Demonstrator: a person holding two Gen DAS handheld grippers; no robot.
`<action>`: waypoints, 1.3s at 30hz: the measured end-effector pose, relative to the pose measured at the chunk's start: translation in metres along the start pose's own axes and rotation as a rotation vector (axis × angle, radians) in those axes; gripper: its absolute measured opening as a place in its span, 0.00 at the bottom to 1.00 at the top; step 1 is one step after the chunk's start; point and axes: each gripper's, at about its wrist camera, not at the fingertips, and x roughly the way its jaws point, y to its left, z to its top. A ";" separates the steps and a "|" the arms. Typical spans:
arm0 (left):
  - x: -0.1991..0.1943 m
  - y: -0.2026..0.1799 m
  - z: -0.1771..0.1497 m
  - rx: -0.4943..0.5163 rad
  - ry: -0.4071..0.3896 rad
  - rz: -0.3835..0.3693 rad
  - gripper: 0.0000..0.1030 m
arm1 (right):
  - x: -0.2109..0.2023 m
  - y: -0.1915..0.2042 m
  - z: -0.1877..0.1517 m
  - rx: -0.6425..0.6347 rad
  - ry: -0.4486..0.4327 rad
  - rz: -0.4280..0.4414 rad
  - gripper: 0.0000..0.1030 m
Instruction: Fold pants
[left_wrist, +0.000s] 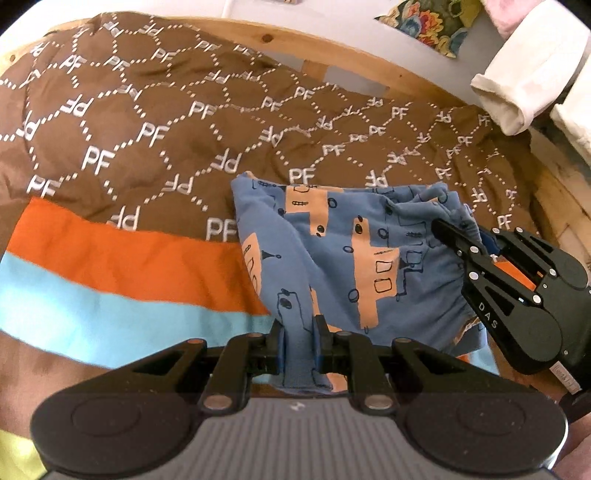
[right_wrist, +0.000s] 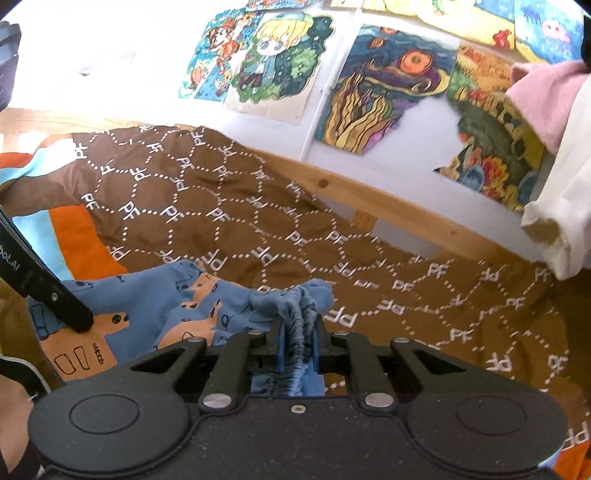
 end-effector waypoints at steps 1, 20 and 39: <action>-0.001 -0.002 0.003 0.010 -0.011 -0.007 0.15 | 0.000 -0.003 0.001 -0.003 -0.007 -0.012 0.13; 0.069 -0.019 0.090 0.083 -0.200 -0.044 0.15 | 0.090 -0.074 0.029 -0.041 -0.047 -0.109 0.13; 0.113 0.000 0.084 0.071 -0.085 -0.022 0.23 | 0.131 -0.093 -0.001 0.076 0.109 -0.115 0.25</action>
